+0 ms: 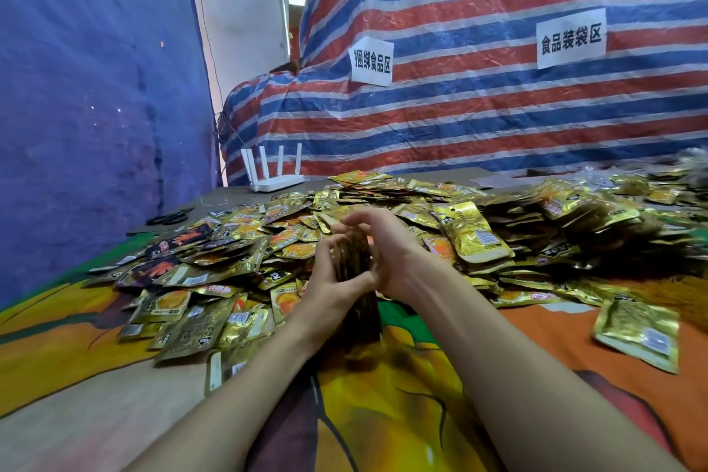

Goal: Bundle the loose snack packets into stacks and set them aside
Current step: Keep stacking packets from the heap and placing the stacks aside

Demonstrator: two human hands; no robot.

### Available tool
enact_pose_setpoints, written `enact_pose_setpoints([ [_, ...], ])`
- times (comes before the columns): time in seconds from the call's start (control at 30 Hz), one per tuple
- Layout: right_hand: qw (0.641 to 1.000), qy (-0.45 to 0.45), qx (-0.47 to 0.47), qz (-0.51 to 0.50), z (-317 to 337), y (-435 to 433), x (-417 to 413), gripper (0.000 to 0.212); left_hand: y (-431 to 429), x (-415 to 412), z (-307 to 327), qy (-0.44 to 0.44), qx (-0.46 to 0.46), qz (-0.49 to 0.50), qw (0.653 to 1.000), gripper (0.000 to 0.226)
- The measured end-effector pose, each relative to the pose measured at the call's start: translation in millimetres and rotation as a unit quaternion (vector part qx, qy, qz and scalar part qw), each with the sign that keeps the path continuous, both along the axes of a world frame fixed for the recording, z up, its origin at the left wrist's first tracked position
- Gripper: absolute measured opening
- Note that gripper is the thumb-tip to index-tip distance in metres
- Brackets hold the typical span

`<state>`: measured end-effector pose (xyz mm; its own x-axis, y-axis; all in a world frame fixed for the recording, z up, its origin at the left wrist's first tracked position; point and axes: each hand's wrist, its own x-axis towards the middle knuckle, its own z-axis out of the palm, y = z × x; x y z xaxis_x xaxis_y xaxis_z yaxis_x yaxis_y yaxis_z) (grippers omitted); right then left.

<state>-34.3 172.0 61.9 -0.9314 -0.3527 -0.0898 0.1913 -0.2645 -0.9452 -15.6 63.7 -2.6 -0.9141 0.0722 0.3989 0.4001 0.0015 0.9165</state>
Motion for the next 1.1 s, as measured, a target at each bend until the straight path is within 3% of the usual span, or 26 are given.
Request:
enact_pose_setpoints([
  [0.17, 0.993, 0.021, 0.107, 0.040, -7, -5, 8, 0.039, -4, 0, 3, -0.006, -0.007, 0.009, 1.000, 0.067],
  [0.33, 0.950, 0.133, 0.263, -0.100, -11, 14, 12, 0.060, 3, 2, 11, 0.025, -0.058, 0.045, 0.997, 0.034],
  [0.43, 0.918, 0.176, 0.315, -0.161, -8, 59, 19, 0.048, 8, 3, 16, 0.006, -0.073, 0.047, 0.996, 0.034],
  [0.57, 0.791, 0.215, 0.524, -0.230, 1, 139, 26, 0.020, 12, 13, 8, 0.012, -0.058, 0.069, 0.996, 0.051],
  [0.7, 0.641, 0.128, 0.724, -0.221, 16, 221, 39, 0.013, 6, 16, 3, -0.006, -0.018, 0.077, 0.997, 0.032],
  [0.83, 0.507, 0.084, 0.821, -0.248, 4, 281, 47, 0.011, 5, 14, 3, -0.006, -0.019, 0.071, 0.997, 0.029],
  [0.97, 0.494, 0.049, 0.824, -0.275, -15, 304, 49, 0.006, 3, 11, 2, -0.008, -0.029, 0.070, 0.997, 0.029],
  [1.1, 0.505, 0.093, 0.790, -0.334, -7, 309, 48, 0.006, 0, 7, 0, -0.019, -0.026, 0.071, 0.997, 0.041],
])
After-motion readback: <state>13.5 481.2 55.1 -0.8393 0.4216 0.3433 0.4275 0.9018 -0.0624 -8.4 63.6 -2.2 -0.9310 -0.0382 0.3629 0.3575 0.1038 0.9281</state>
